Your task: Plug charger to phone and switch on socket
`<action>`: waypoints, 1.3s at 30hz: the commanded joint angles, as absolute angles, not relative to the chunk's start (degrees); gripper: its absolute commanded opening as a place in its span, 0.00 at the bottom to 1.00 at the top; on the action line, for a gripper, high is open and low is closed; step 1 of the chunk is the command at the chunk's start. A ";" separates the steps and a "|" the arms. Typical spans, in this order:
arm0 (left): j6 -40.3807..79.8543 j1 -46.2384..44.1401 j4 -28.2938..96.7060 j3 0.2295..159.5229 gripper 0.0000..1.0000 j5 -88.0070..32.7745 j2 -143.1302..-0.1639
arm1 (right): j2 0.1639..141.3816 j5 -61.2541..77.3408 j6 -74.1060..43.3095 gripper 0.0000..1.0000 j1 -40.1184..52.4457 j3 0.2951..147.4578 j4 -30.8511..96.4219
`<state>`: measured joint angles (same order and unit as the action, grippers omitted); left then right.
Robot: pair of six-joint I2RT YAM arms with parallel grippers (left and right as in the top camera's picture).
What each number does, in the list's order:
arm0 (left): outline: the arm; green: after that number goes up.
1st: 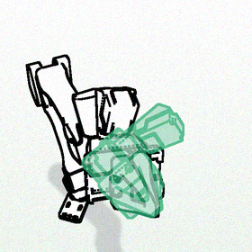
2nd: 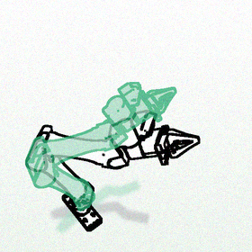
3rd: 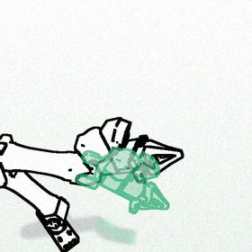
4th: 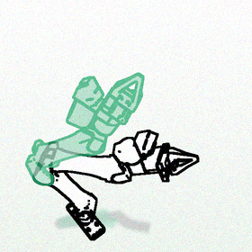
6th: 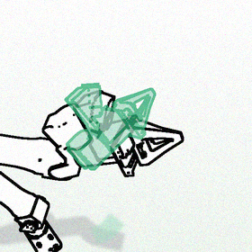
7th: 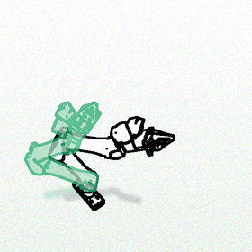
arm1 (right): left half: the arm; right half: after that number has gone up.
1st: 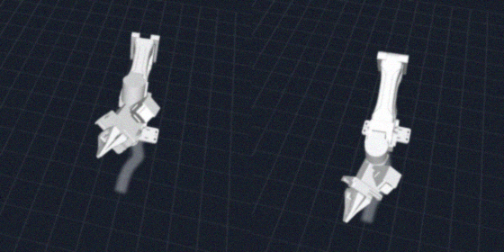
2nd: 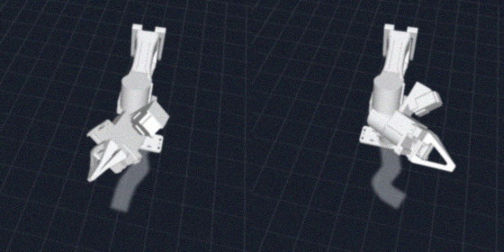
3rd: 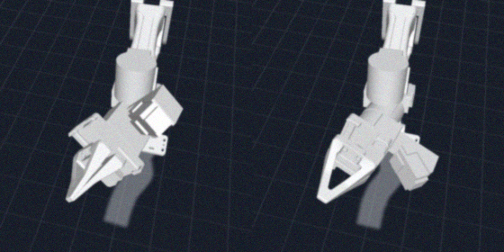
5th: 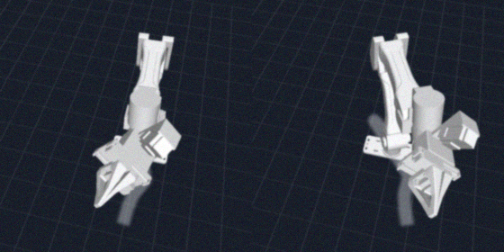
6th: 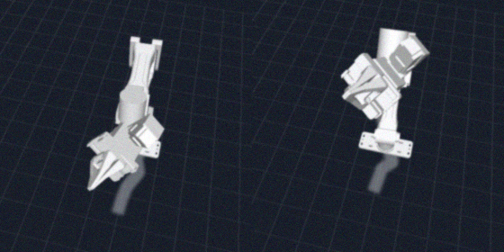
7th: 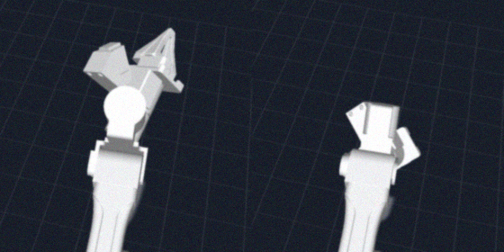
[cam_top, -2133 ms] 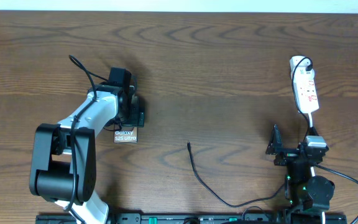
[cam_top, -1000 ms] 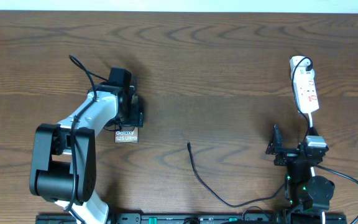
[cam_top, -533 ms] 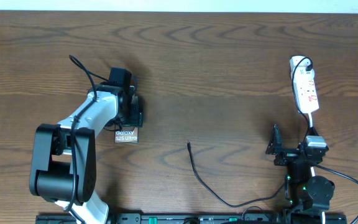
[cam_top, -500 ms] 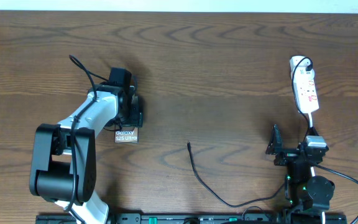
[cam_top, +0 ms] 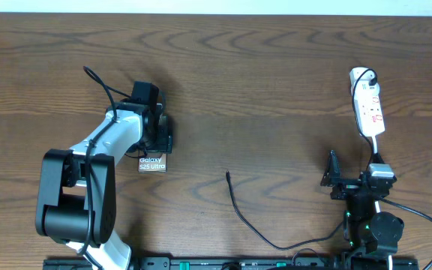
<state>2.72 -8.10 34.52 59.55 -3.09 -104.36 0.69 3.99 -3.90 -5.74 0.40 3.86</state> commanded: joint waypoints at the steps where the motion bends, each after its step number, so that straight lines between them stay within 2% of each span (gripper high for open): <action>1: 1.96 -8.19 35.48 56.25 0.15 -2.09 -107.85 | 0.38 3.53 -4.45 0.99 -5.26 0.32 4.10; 3: 1.96 -8.16 35.48 56.25 0.08 -2.09 -107.85 | 0.38 3.53 -4.45 0.99 -5.26 0.32 4.10; 4: 1.96 -8.19 35.48 56.25 0.08 -2.09 -107.85 | 0.38 3.53 -4.45 0.99 -5.26 0.32 4.10; 30: 1.93 -8.19 37.15 62.61 0.07 -2.13 -107.46 | 0.38 3.53 -4.45 0.99 -5.26 0.32 4.10; 39: 1.93 -8.16 37.50 63.75 0.07 -2.13 -102.24 | 0.38 3.53 -4.45 0.99 -5.26 0.32 4.10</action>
<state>2.72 -8.10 37.26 62.19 -3.03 -105.41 0.69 3.99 -3.90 -5.74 0.40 3.86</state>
